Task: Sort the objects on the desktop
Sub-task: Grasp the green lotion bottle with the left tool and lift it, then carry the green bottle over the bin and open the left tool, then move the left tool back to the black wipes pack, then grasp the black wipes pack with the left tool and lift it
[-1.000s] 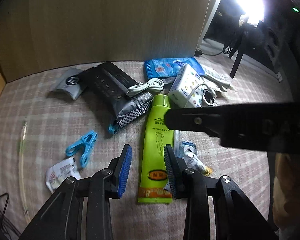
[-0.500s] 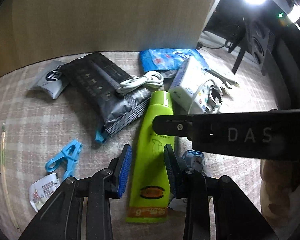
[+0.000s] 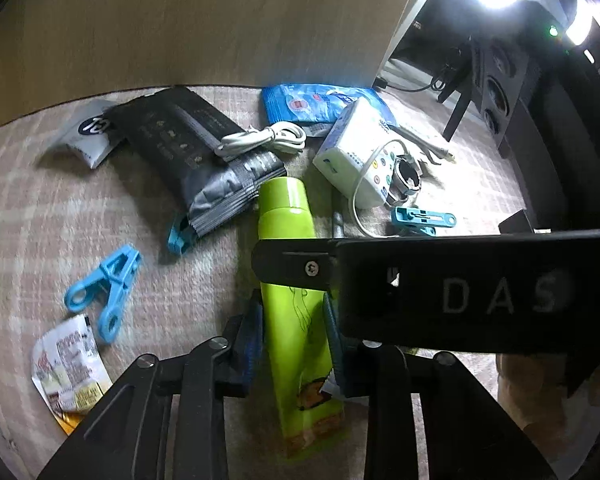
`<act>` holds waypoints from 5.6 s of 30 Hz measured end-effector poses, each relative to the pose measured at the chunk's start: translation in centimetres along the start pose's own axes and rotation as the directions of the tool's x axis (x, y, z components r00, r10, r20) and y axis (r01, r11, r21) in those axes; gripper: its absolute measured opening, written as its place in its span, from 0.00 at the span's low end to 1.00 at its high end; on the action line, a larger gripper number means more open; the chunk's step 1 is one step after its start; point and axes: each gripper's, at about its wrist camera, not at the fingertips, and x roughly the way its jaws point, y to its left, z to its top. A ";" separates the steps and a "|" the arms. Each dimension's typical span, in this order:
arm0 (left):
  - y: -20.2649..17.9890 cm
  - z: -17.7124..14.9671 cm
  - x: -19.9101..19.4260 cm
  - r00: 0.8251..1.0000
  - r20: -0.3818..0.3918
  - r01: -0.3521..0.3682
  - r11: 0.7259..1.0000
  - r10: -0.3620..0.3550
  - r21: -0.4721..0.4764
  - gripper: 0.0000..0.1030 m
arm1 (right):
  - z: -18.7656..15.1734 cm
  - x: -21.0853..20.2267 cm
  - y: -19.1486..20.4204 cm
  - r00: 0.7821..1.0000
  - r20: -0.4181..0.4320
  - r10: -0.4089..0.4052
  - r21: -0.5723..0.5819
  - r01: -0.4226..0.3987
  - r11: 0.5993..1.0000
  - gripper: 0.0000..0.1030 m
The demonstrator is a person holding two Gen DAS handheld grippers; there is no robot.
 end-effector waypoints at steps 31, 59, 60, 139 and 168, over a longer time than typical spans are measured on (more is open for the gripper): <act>-19.0 -4.8 -8.7 0.990 0.106 0.069 0.977 -0.091 0.201 0.21 | -12.2 -19.2 -3.8 0.968 0.252 0.011 0.018 -0.016 1.000 0.38; -44.3 -12.0 -2.9 0.983 -0.056 0.179 0.831 -0.176 0.526 0.44 | -27.6 -35.4 -23.4 0.888 0.391 -0.242 0.356 0.096 0.929 0.40; -44.0 -11.9 -3.1 0.983 -0.053 0.177 0.835 -0.176 0.521 0.44 | -27.7 -35.7 -23.6 0.878 0.403 -0.257 0.371 0.100 0.923 0.42; 4.3 6.1 1.4 0.976 0.065 -0.185 0.951 0.206 -0.246 0.42 | 11.7 4.4 3.4 0.989 -0.051 -0.137 -0.287 0.116 0.951 0.44; -2.1 0.9 -8.7 0.966 0.192 -0.140 0.972 0.176 -0.188 0.30 | 2.1 -5.2 7.1 1.000 0.003 -0.008 -0.322 0.009 0.947 0.46</act>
